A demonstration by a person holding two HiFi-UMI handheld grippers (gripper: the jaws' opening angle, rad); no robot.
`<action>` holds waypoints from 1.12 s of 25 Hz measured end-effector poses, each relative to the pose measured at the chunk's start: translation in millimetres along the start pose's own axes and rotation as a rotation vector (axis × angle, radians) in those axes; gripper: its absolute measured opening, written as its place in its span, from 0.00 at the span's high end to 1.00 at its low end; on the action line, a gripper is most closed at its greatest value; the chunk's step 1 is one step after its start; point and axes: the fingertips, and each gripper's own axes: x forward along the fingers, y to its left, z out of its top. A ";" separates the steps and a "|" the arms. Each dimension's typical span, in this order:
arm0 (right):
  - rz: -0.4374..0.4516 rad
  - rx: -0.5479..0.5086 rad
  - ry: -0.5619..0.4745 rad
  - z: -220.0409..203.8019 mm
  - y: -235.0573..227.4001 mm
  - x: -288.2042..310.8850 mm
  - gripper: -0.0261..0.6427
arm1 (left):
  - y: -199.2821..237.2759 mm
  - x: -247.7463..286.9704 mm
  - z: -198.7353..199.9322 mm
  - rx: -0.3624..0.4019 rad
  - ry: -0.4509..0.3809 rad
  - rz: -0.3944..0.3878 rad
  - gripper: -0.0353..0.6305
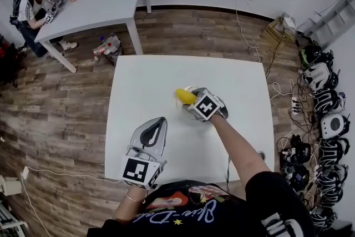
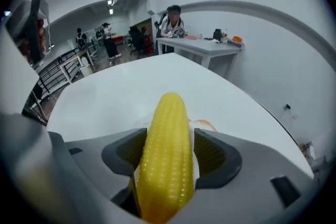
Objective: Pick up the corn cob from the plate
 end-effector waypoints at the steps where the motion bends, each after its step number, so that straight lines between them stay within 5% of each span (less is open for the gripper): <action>1: 0.012 0.007 0.006 -0.9 -0.5 3.2 0.58 | 0.5 0.5 -0.6 -0.001 0.002 0.001 0.95; 10: -0.028 0.166 -0.090 -3.5 -12.4 -14.4 0.58 | 8.8 -0.6 4.3 -0.002 -0.014 0.025 0.95; 18: -0.108 0.489 -0.735 44.0 4.2 -171.1 0.58 | 5.6 -6.0 23.8 0.063 -0.052 0.018 0.95; 22: -0.133 0.472 -0.916 62.4 29.1 -235.5 0.58 | -2.6 -1.3 36.5 0.075 -0.088 -0.006 0.95; 28: -0.166 0.415 -0.921 53.5 46.0 -263.8 0.58 | -26.9 7.0 48.7 0.089 -0.121 -0.043 0.95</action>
